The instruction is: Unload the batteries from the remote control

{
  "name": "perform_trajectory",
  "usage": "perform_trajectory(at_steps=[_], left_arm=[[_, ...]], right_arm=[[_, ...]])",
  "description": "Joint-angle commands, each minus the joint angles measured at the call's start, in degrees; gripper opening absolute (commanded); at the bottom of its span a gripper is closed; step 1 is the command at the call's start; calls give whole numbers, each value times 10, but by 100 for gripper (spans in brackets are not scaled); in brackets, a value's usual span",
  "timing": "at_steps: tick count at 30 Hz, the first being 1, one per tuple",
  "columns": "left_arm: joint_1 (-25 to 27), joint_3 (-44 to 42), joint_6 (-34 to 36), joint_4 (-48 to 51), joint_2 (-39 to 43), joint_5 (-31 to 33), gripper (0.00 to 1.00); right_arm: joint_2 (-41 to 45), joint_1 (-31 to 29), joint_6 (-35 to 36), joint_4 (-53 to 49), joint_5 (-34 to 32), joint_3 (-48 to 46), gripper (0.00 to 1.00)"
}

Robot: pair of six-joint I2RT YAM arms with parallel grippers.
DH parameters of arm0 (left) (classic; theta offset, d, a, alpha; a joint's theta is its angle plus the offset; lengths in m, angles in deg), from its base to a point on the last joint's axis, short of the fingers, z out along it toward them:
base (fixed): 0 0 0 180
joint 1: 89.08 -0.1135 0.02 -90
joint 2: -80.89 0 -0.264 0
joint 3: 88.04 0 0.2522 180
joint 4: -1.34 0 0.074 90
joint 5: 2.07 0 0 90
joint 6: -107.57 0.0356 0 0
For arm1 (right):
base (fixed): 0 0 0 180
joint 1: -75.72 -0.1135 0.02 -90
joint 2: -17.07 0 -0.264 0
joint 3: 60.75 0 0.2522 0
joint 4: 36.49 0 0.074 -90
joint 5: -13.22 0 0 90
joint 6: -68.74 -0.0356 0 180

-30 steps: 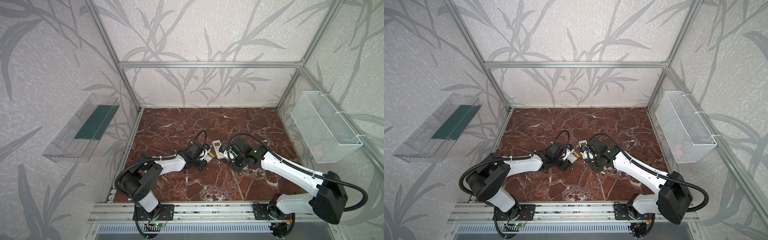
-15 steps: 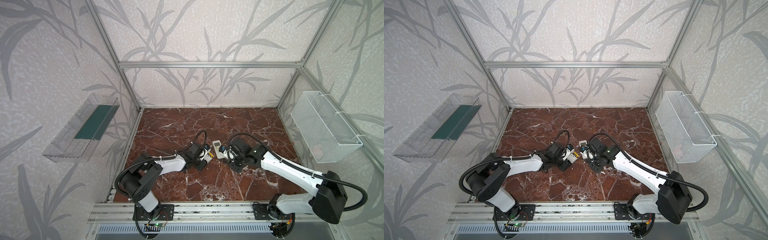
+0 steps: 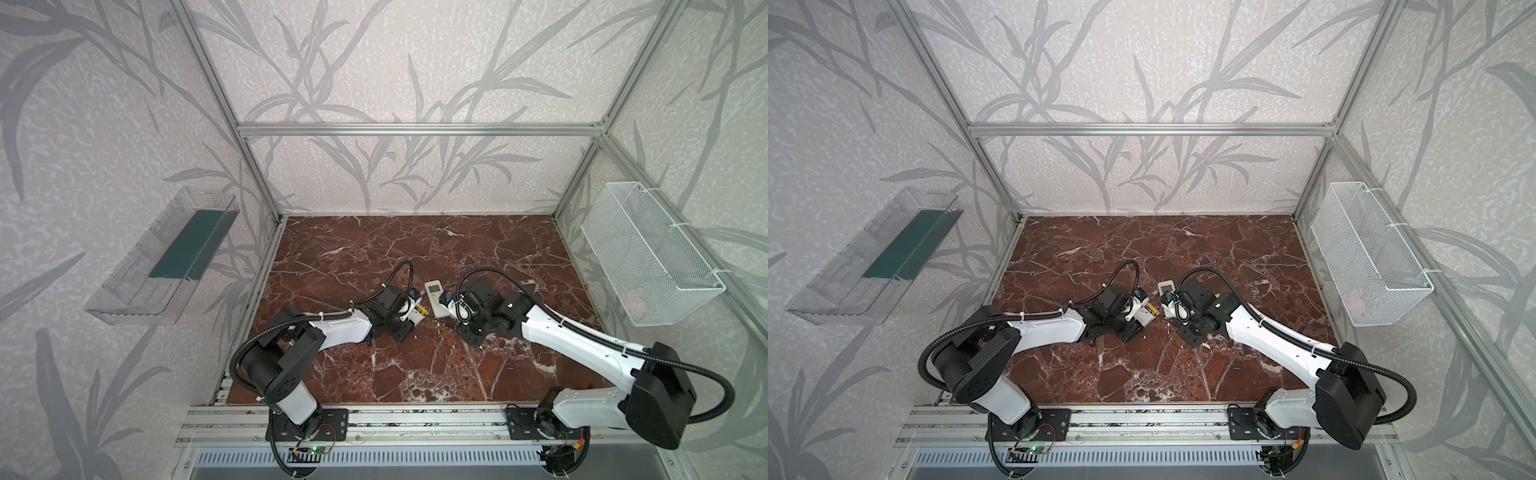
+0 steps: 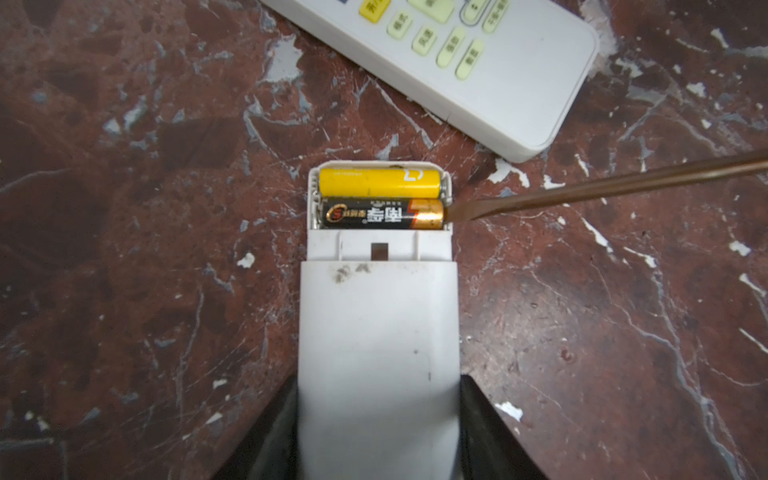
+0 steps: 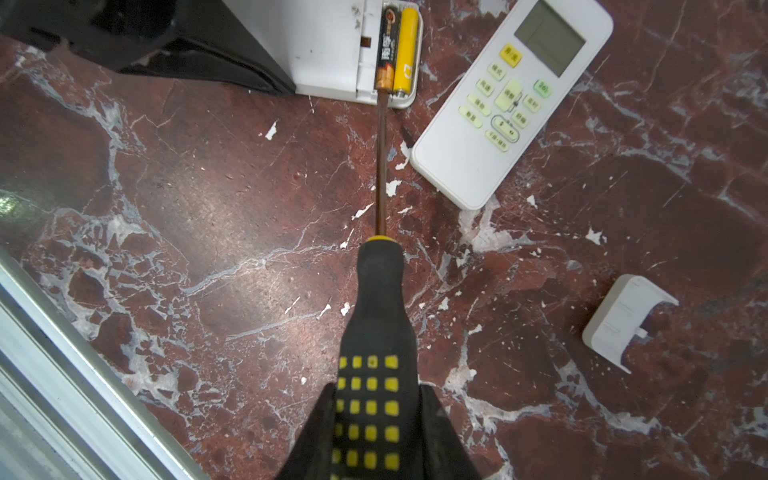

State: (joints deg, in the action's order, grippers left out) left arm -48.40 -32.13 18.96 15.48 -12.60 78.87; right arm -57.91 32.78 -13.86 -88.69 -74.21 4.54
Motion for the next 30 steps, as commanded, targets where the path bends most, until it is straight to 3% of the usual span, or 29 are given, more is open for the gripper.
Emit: perform_trajectory(at_steps=[1, 16, 30], left_arm=[[15, -15, 1, 60, -26, -49, 48], [23, -16, 10, 60, -29, -63, 46], [24, -14, 12, 64, -38, -77, 45]], right_arm=[[7, -3, -38, 102, 35, -32, 0], [36, -33, -101, 200, 3, -89, 0], [73, -84, -182, 332, -88, -193, 0]])
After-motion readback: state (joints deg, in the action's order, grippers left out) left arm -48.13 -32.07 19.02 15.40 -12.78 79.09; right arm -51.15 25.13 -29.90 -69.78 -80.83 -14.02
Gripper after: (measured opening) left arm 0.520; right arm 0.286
